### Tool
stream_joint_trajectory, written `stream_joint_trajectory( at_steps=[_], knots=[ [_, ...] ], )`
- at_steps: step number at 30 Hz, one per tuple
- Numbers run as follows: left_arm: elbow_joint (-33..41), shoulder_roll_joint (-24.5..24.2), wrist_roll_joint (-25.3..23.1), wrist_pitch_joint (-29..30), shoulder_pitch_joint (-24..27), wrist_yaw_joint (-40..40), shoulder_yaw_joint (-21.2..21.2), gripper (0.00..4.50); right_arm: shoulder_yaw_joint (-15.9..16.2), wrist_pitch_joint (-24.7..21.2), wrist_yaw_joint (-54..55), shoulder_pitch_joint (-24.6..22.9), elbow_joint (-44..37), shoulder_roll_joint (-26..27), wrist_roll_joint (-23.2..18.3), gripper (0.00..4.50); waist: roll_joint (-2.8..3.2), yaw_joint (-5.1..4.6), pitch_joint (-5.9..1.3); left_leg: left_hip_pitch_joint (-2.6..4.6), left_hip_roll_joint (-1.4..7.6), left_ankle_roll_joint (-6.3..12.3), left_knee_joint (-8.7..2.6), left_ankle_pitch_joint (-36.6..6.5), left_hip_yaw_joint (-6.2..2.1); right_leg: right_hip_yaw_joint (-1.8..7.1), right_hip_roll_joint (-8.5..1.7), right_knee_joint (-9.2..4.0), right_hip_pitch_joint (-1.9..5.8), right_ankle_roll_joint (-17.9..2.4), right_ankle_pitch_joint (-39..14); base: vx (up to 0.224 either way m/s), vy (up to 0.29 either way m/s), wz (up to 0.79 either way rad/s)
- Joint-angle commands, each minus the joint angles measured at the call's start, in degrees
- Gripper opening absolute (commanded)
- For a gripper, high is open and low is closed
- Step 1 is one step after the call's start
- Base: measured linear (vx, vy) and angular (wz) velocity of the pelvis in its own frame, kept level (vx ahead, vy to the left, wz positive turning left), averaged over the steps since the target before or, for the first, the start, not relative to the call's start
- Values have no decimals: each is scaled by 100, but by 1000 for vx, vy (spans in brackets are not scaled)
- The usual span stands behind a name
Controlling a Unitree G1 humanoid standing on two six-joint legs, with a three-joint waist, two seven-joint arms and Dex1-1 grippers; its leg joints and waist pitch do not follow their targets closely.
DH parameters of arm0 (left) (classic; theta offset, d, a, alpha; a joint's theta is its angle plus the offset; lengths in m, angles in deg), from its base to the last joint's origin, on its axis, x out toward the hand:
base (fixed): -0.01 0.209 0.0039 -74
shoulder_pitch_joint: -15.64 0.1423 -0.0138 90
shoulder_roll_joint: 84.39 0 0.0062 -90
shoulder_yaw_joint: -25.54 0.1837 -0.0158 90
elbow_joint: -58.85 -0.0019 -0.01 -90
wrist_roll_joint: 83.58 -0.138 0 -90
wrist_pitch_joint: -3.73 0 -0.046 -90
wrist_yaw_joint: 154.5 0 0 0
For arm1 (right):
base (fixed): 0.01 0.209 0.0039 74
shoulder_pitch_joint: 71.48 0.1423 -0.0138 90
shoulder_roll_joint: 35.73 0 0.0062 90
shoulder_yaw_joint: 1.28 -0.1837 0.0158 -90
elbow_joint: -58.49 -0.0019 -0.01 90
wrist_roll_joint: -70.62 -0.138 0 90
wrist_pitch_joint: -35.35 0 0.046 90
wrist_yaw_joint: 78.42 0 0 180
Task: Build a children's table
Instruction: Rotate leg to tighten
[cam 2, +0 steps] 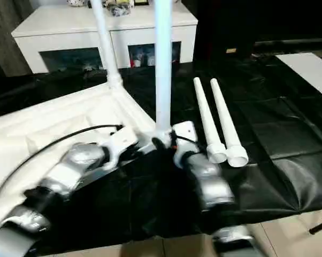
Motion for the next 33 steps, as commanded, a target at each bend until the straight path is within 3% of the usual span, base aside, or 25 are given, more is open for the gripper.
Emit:
stream_joint_trajectory(
  at_steps=[1, 5, 11, 21, 27, 29, 30, 33],
  knots=[
    [152, -130, 64, -127, 155, -405, 226, 0, -2, 99, -536, -49, -263, -202, -150, 389, -66, 29, -376, 23, 276, 715, -348, -480, -75, 238, -338, -287, 320, -1591, 366, 0, 0, 0],
    [282, -214, 192, -162, 216, -703, 236, 0, 133, 111, -1155, -47, -366, -436, -238, 389, -39, 82, -367, 34, 288, 731, -345, -499, -66, 234, -340, -298, 298, -1626, 277, 0, 0, 0],
    [372, -266, 265, -152, 225, -914, 194, 0, 282, 101, -2018, 96, -265, -688, -344, 374, -82, 123, -354, 25, 296, 708, -349, -610, -60, 235, -341, -296, 293, -1634, 67, 0, 0, 0],
    [357, -290, 246, -137, 224, -921, 180, 0, 312, 177, -2088, 133, -102, -692, -279, 285, -87, 128, -371, 28, 284, 735, -325, -413, -59, 234, -336, -283, 287, -1624, 137, 0, 0, 0],
    [224, -222, 129, -53, 182, -687, 162, 0, 171, 168, -1412, 167, 88, -543, -64, 269, -89, 120, -369, 30, 283, 730, -326, -421, -60, 230, -330, -284, 284, -1617, 77, 0, 0, 0],
    [109, -135, 76, 19, 136, -476, 122, 0, 86, 127, -887, 197, 248, -435, 56, 267, -84, 90, -348, 30, 278, 646, -349, -540, -64, 230, -331, -312, 271, -1599, -120, 0, 0, 0],
    [-90, 27, 25, 107, 30, -145, 46, 0, -72, -21, -248, 226, 394, -258, 87, 265, -93, 70, -331, 45, 272, 538, -368, -702, -54, 237, -328, -345, 264, -1555, -379, 0, 0, 0],
    [-294, 160, -74, 161, -101, 200, 5, 0, -217, -111, 258, 231, 470, -77, 76, 265, -88, 42, -317, 62, 277, 290, -417, -1080, -73, 244, -333, -402, 264, -1379, -945, 0, 0, 0]
  ],
)
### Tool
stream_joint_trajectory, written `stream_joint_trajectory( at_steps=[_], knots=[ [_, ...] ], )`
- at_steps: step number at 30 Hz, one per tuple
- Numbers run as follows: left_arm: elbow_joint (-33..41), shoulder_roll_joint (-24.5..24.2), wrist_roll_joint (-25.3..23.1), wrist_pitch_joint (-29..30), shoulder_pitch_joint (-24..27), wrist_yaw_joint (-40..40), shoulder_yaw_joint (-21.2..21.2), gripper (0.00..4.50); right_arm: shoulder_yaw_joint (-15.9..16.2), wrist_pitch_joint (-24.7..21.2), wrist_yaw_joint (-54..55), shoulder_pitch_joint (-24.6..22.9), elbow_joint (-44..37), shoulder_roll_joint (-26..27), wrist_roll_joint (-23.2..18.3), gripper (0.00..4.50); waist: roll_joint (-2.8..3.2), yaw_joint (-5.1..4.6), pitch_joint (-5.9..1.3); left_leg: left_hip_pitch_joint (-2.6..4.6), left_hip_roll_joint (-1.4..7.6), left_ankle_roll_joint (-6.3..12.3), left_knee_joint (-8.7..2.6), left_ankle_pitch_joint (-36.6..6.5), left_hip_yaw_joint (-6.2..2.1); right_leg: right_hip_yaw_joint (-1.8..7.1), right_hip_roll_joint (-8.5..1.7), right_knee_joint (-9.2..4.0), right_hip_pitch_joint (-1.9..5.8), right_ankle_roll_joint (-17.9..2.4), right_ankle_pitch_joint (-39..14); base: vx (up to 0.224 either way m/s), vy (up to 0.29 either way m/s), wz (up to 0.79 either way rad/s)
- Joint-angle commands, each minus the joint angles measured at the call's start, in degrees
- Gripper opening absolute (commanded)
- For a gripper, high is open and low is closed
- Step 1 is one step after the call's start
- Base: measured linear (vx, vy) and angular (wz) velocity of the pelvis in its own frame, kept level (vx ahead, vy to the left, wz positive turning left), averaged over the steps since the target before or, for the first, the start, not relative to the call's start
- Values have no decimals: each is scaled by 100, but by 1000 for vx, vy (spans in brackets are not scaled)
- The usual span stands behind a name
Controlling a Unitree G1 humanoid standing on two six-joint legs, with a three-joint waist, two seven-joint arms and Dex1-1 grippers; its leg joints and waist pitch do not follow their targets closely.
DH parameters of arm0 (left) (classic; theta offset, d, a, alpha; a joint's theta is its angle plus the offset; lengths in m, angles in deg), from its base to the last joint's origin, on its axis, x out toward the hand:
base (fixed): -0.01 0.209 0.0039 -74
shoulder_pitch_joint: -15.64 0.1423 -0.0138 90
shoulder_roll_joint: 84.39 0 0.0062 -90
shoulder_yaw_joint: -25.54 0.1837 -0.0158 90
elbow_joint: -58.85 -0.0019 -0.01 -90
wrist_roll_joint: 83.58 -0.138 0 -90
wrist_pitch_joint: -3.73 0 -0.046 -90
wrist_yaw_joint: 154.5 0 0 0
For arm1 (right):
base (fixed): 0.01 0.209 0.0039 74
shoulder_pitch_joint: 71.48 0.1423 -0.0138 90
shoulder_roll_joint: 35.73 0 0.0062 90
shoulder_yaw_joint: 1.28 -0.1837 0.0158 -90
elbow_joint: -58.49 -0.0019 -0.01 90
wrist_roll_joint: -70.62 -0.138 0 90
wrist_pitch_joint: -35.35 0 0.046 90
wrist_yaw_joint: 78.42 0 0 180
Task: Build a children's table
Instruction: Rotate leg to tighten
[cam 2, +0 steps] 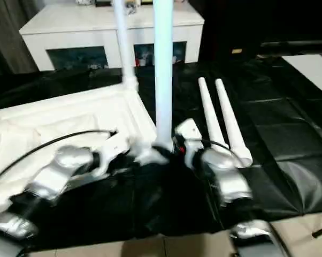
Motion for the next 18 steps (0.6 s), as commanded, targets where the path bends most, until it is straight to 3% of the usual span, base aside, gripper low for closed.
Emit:
stream_joint_trajectory(
  at_steps=[1, 5, 10, 15, 16, 18],
  knots=[
    [-281, 125, -166, 139, -140, 458, 6, 0, -329, -295, 933, -19, 269, 149, 134, 264, -78, -11, -317, 64, 277, 260, -447, -1118, -85, 234, -322, -430, 272, -1313, -992, 0, 0, 0],
    [-605, 415, -264, 500, -438, 1133, -126, 0, -471, -482, 2016, 6, 427, 577, 254, 264, -52, -39, -317, 67, 257, 110, -474, -1149, -95, 240, -329, -456, 259, -1209, -1062, 0, 0, 0],
    [-945, 780, -339, 754, -703, 1750, -279, 0, -575, -536, 3288, 219, 815, 993, 433, 263, -46, -63, -326, 67, 242, 81, -474, -1168, -96, 236, -332, -471, 255, -1206, -960, 0, 0, 0],
    [-1010, 817, -342, 679, -739, 1702, -223, 0, -444, -424, 3213, 301, 871, 1171, 517, 263, -39, -67, -325, 43, 245, 187, -476, -1157, -98, 231, -335, -463, 277, -1209, -750, 0, 0, 0],
    [-928, 771, -315, 705, -701, 1606, -201, 0, -437, -297, 2972, 281, 776, 1164, 419, 319, -40, -66, -326, 50, 246, 192, -475, -1171, -96, 230, -335, -466, 273, -1211, -755, 0, 0, 0],
    [-718, 622, -273, 587, -589, 1330, -125, 0, -451, -88, 2505, 250, 586, 1045, 244, 333, -47, -56, -336, 38, 259, 253, -468, -1178, -100, 233, -350, -457, 292, -1226, -679, 0, 0, 0]
  ],
)
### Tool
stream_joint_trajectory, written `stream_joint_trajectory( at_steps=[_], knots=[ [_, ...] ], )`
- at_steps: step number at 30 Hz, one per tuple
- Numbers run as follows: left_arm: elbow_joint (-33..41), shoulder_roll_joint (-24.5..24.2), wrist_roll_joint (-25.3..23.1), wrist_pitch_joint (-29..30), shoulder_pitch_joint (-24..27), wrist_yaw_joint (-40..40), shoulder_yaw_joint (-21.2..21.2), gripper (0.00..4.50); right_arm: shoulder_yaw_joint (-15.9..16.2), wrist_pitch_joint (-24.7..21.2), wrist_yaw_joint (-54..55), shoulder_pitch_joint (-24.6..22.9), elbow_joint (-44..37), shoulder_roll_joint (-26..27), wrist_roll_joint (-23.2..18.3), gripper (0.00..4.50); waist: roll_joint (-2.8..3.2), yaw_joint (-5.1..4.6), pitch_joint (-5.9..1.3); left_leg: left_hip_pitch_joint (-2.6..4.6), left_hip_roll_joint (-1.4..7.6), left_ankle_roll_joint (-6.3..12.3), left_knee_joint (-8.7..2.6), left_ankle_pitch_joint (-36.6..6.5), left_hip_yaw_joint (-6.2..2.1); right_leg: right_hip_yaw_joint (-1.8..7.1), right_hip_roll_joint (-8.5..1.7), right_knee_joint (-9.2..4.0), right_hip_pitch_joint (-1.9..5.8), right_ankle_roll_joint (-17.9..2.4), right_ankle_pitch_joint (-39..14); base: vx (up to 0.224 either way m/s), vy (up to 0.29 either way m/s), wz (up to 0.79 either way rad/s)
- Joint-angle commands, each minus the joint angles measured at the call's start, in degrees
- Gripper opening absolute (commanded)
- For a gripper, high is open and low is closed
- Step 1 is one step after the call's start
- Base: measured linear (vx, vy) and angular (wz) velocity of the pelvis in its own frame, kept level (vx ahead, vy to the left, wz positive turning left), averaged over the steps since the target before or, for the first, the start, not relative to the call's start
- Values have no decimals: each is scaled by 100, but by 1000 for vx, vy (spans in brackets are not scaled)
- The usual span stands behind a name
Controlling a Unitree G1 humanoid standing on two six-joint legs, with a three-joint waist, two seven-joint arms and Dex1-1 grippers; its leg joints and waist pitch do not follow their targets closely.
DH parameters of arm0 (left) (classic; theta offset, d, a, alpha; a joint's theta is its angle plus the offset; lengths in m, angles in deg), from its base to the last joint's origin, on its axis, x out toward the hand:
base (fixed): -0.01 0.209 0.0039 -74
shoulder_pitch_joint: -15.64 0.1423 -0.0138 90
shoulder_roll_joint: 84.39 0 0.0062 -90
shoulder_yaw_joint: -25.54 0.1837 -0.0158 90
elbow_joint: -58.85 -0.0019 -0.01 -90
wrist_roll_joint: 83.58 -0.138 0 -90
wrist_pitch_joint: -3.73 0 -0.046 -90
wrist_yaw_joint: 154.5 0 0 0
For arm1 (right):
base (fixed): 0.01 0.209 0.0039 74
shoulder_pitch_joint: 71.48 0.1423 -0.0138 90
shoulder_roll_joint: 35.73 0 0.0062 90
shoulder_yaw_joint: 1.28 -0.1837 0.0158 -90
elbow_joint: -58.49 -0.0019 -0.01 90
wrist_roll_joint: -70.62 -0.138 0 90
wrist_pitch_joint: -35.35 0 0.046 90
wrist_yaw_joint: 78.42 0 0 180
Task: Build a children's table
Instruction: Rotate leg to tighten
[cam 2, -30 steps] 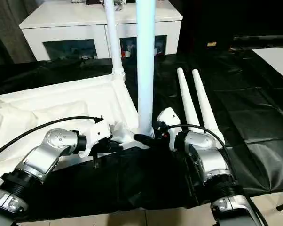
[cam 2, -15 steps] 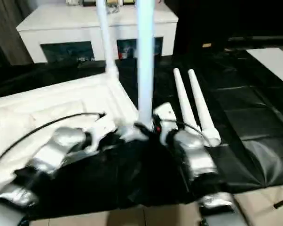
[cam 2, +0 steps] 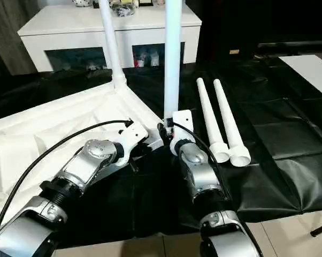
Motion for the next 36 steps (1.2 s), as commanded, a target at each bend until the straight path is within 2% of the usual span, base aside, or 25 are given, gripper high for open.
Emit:
stream_joint_trajectory(
  at_steps=[1, 2, 4, 6, 7, 10, 14, 17, 22, 26, 29, 30, 36],
  knots=[
    [131, -275, -82, -23, 104, -42, -59, 0, 17, -24, -464, -176, 21, -86, -192, 338, -53, 9, -337, 31, 260, 291, -457, -1124, -96, 232, -334, -409, 277, -1242, -606, 0, 0, 0],
    [131, -275, -82, -23, 104, -42, -59, 0, 17, -24, -464, -176, 21, -86, -192, 349, -49, 2, -342, 2, 256, 343, -446, -1003, -103, 228, -343, -390, 299, -1276, -447, 0, 0, 0],
    [275, -425, -89, -133, 201, -272, 24, 0, 18, -111, -871, -188, -111, -207, -342, 361, -60, -13, -370, -8, 252, 447, -413, -757, -100, 225, -338, -355, 307, -1348, -126, 0, 0, 0],
    [497, -697, -30, -346, 387, -699, 100, 0, 190, -371, -1883, -286, -464, -554, -530, 379, -54, -10, -381, -39, 251, 683, -382, -535, -104, 209, -332, -314, 329, -1470, 216, 0, 0, 0],
    [552, -748, 9, -334, 429, -790, 91, 0, 252, -362, -2084, -323, -541, -645, -537, 379, -38, 7, -383, -15, 269, 754, -365, -508, -93, 204, -328, -316, 293, -1472, 255, 0, 0, 0],
    [704, -847, 176, -406, 531, -1094, 49, 0, 393, -292, -2583, -393, -665, -862, -538, 379, -30, 31, -388, -9, 282, 827, -346, -397, -86, 200, -323, -281, 275, -1561, 437, 0, 0, 0],
    [1126, -1089, 424, -487, 736, -1735, 120, 0, 510, -94, -3241, -458, -764, -1154, -545, 379, -46, 61, -372, 10, 306, 691, -375, -618, -86, 195, -338, -291, 268, -1609, 95, 0, 0, 0],
    [1199, -1160, 444, -517, 776, -1851, 143, 0, 573, -61, -3536, -490, -834, -1254, -582, 379, -50, 76, -357, 29, 302, 649, -382, -710, -68, 210, -323, -307, 246, -1587, -33, 0, 0, 0],
    [1356, -1273, 526, -469, 882, -2060, 147, 0, 701, -75, -3932, -545, -961, -1414, -587, 379, -68, 126, -368, 18, 302, 644, -374, -573, -71, 215, -331, -286, 254, -1537, 18, 0, 0, 0],
    [1440, -1301, 525, -427, 927, -2100, 140, 0, 796, 6, -4040, -539, -875, -1458, -472, 334, -77, 139, -370, 8, 296, 667, -364, -491, -71, 212, -337, -279, 256, -1544, 68, 0, 0, 0],
    [1462, -1316, 515, -404, 946, -2124, 136, 0, 825, 68, -4070, -544, -821, -1466, -406, 328, -82, 140, -371, 14, 289, 680, -358, -470, -67, 214, -334, -282, 254, -1544, 40, 0, 0, 0],
    [1460, -1313, 513, -403, 947, -2118, 134, 0, 823, 68, -4070, -544, -819, -1467, -410, 293, -81, 138, -370, 10, 290, 681, -361, -476, -69, 211, -329, -282, 254, -1539, 13, 0, 0, 0],
    [1503, -1323, 502, -371, 981, -2129, 138, 0, 784, 69, -4110, -556, -821, -1470, -448, 275, -86, 140, -381, 8, 287, 730, -345, -383, -71, 207, -325, -266, 260, -1555, 120, 0, 0, 0]
  ],
)
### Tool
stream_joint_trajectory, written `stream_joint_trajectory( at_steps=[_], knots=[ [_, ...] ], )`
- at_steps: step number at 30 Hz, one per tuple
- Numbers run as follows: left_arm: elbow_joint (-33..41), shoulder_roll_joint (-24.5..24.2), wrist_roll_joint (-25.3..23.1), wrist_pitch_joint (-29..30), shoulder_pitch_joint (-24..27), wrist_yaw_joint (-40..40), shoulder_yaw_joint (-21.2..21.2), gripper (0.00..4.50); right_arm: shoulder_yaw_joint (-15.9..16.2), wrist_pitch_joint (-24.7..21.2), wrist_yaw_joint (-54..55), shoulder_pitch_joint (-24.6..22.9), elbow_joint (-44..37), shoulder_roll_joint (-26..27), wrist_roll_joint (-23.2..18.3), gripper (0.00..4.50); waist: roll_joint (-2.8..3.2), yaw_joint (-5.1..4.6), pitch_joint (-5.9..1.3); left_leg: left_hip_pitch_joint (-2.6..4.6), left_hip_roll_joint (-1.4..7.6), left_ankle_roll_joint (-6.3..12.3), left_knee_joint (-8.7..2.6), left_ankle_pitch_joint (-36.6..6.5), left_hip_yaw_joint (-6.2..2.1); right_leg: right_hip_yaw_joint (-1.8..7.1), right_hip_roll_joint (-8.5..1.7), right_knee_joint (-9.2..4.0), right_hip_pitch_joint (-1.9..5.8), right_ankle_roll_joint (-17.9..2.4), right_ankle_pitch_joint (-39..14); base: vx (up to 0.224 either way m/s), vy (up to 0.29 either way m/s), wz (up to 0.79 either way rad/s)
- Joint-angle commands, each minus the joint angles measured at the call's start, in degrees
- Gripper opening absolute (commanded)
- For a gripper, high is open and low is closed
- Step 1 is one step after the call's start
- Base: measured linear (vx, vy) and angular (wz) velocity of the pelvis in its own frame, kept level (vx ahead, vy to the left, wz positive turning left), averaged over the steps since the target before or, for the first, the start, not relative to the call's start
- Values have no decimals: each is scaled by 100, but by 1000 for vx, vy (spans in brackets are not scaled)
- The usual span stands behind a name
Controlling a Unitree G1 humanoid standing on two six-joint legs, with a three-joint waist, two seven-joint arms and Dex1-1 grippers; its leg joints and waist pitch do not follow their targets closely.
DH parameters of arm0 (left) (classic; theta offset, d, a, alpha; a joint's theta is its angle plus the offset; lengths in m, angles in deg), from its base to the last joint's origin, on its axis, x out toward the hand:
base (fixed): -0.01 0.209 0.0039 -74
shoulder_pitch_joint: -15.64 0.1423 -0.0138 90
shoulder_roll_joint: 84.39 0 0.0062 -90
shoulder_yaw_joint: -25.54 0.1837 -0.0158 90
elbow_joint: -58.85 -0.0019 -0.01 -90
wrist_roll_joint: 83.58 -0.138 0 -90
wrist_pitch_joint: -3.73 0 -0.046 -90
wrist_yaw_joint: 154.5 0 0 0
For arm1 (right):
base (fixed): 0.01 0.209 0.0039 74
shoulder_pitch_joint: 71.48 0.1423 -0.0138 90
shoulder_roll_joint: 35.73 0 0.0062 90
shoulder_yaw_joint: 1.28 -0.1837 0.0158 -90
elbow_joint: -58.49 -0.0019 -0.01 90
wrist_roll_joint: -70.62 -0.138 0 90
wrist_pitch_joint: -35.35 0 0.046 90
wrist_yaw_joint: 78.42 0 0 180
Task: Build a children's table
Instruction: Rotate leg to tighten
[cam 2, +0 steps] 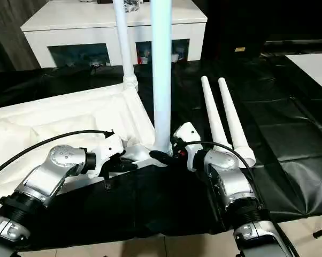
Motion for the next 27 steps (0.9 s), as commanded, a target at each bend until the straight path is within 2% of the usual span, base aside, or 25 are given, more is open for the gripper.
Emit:
stream_joint_trajectory(
  at_steps=[1, 8, 10, 11, 12, 14, 16, 17, 18, 19, 20, 21, 26, 27],
  knots=[
    [138, -38, -36, 21, 63, -58, 88, 0, 39, 45, -92, -15, -22, 3, 23, 273, -85, 19, -392, 76, 275, 698, -351, -386, -67, 227, -329, -274, 328, -1565, 140, 0, 0, 0],
    [12, 75, -119, 137, 29, 240, 47, 0, -82, -38, 510, -67, 100, 254, 69, 272, -72, 12, -382, 82, 280, 679, -358, -408, -67, 229, -328, -280, 311, -1566, 57, 0, 0, 0],
    [-102, 175, -186, 202, -32, 460, 24, 0, -168, -134, 894, -47, 177, 387, 107, 272, -78, 2, -362, 90, 277, 576, -383, -605, -68, 228, -331, -317, 309, -1528, -237, 0, 0, 0],
    [-198, 273, -249, 289, -84, 668, 11, 0, -238, -142, 1289, -12, 277, 493, 183, 272, -61, -9, -348, 98, 275, 473, -405, -822, -72, 229, -328, -348, 307, -1468, -522, 0, 0, 0],
    [-220, 296, -259, 307, -96, 712, 7, 0, -253, -153, 1377, -2, 302, 514, 200, 272, -69, -21, -340, 113, 273, 362, -415, -944, -68, 239, -328, -379, 294, -1404, -701, 0, 0, 0],
    [-440, 544, -360, 471, -220, 1167, -38, 0, -342, -266, 2172, 91, 527, 707, 392, 272, -67, -43, -327, 112, 274, 219, -450, -1052, -77, 242, -321, -396, 288, -1332, -909, 0, 0, 0],
    [-778, 889, -426, 604, -410, 1757, -136, 0, -491, -488, 2884, 199, 718, 1004, 414, 272, -49, -60, -312, 136, 246, 36, -471, -1362, -87, 247, -326, -444, 278, -1215, -1310, 0, 0, 0],
    [-794, 902, -429, 608, -420, 1784, -141, 0, -498, -494, 2922, 203, 726, 1016, 418, 272, -53, -67, -307, 143, 250, 20, -483, -1434, -83, 254, -325, -464, 270, -1179, -1387, 0, 0, 0],
    [-941, 1020, -458, 639, -509, 2034, -188, 0, -558, -552, 3270, 242, 804, 1126, 456, 271, -69, -74, -293, 143, 244, -14, -494, -1519, -94, 251, -327, -487, 271, -1097, -1541, 0, 0, 0],
    [-1102, 1137, -503, 661, -605, 2302, -235, 0, -608, -600, 3652, 285, 897, 1249, 499, 271, -55, -73, -292, 149, 239, -25, -498, -1575, -97, 254, -334, -495, 268, -1067, -1622, 0, 0, 0],
    [-1309, 1267, -553, 628, -727, 2639, -302, 0, -629, -574, 4154, 316, 974, 1378, 621, 270, -61, -83, -278, 161, 230, -62, -506, -1685, -96, 252, -330, -529, 238, -989, -1829, 0, 0, 0],
    [-1371, 1293, -568, 611, -765, 2683, -308, 0, -625, -540, 4245, 317, 982, 1432, 646, 270, -64, -73, -279, 197, 226, -98, -507, -1792, -97, 261, -342, -563, 221, -921, -2006, 0, 0, 0],
    [-1443, 1301, -576, 517, -812, 2547, -279, 0, -527, -357, 4170, 284, 921, 1622, 683, 270, -51, -55, -295, 160, 241, -47, -537, -1782, -118, 258, -341, -544, 250, -858, -1778, 0, 0, 0],
    [-1411, 1266, -569, 481, -785, 2414, -250, 0, -589, -204, 3882, 255, 847, 1669, 502, 270, -54, -50, -299, 157, 244, -31, -535, -1750, -116, 262, -346, -538, 255, -881, -1680, 0, 0, 0]
  ],
)
